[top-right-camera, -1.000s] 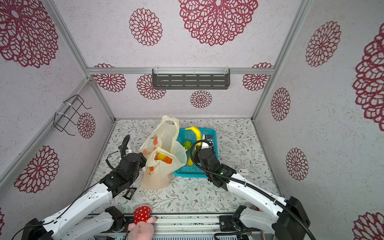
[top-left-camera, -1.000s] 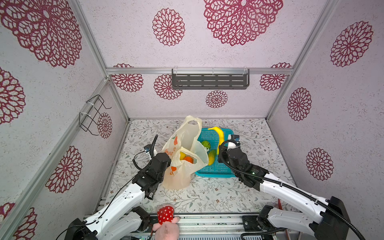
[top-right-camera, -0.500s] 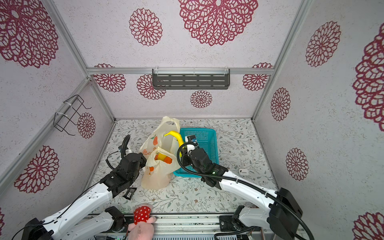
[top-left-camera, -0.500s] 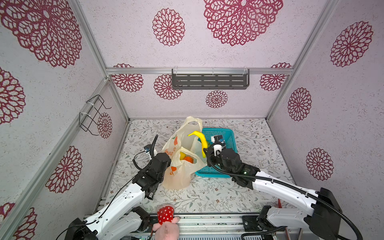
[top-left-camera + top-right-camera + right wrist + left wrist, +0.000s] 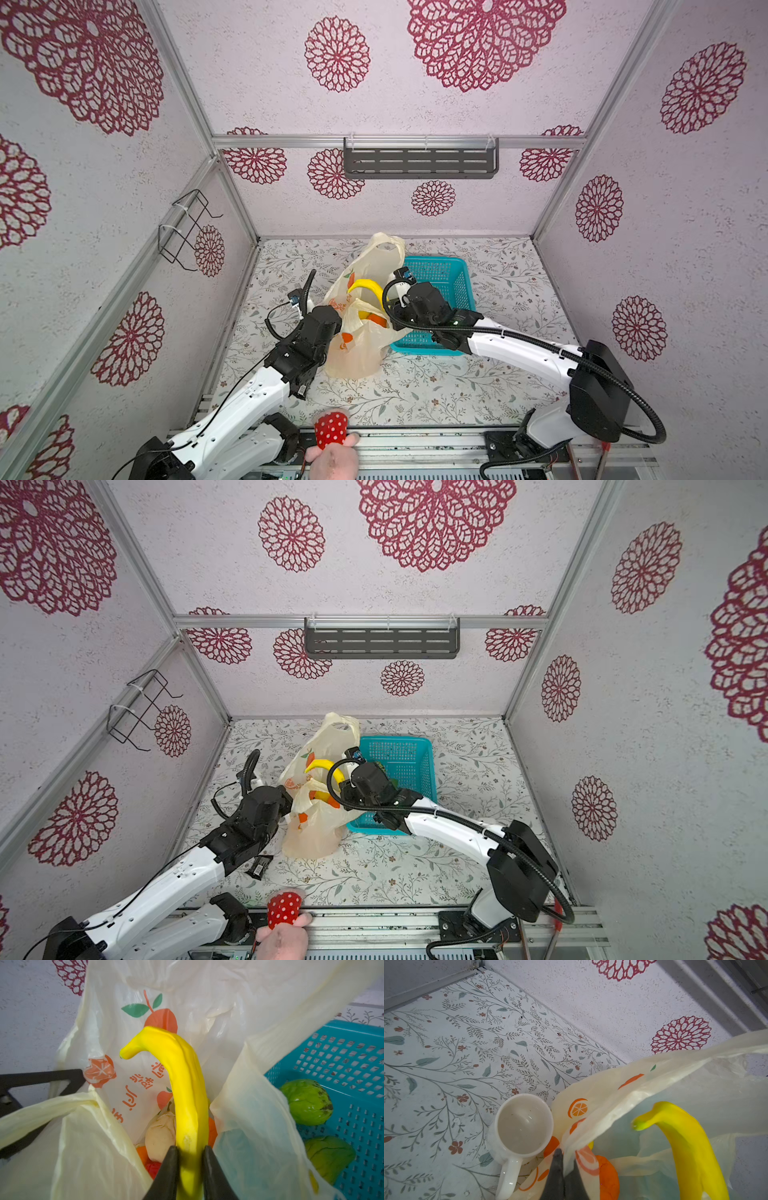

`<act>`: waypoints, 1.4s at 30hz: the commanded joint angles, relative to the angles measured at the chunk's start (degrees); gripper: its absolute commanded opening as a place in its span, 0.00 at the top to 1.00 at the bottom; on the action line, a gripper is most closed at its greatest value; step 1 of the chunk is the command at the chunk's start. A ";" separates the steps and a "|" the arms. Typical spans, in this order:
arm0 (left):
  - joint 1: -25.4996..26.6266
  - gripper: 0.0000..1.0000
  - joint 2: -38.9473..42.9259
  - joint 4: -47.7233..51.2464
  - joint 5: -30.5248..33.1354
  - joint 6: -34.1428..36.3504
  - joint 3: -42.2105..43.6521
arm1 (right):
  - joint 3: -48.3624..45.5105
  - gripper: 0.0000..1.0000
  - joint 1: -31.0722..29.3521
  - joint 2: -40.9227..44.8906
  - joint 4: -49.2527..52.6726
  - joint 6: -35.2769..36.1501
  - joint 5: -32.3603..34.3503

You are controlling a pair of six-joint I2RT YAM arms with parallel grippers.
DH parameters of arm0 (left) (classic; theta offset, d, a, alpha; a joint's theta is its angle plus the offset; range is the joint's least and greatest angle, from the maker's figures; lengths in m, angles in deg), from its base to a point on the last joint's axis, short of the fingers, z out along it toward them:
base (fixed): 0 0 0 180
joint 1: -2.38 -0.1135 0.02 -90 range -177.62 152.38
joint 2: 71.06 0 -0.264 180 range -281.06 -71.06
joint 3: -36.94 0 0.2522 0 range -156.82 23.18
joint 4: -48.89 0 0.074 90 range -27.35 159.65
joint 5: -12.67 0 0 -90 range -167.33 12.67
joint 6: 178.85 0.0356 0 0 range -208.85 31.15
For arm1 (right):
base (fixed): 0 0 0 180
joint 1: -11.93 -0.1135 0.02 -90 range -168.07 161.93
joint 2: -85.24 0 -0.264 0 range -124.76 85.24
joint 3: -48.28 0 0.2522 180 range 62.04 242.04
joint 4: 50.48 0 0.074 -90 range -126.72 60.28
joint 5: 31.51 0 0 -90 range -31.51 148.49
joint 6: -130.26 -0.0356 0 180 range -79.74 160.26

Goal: Place the fruits into the plastic bag
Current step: 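Carry the banana into the bag opening and open the right gripper, then return the right gripper to the basket and grasp the green-yellow papaya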

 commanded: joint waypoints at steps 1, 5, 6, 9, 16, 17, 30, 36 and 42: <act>0.32 1.00 1.21 0.01 1.07 -0.49 0.63 | 2.79 0.73 0.33 -0.99 2.43 -0.74 -0.25; 0.34 1.00 1.63 0.41 1.24 -0.50 0.81 | 3.01 0.62 0.37 -1.33 2.26 -1.01 0.07; 0.34 1.00 1.75 0.50 1.34 -0.51 0.90 | 2.75 0.55 0.44 -1.03 2.00 -1.18 0.30; 0.35 1.00 2.09 0.57 1.69 -0.60 1.18 | 1.91 0.38 0.61 0.52 1.11 -1.51 1.15; 0.32 1.00 2.75 1.16 3.11 -1.55 1.68 | -4.48 0.31 4.76 11.08 -6.06 -3.06 0.46; 0.37 1.00 2.90 1.21 3.35 -1.63 1.78 | -5.79 0.31 5.90 13.33 -7.04 -3.51 0.14; 0.32 1.00 3.17 0.73 4.27 -1.51 2.23 | -9.37 0.30 19.40 16.54 5.36 -14.58 4.56; 0.32 1.00 3.25 0.96 3.92 -1.41 1.95 | 0.57 0.28 19.70 0.03 17.76 -11.90 -4.55; 0.35 1.00 3.95 1.31 3.81 -1.55 2.13 | 3.55 0.26 19.53 -9.10 17.99 -11.53 -11.11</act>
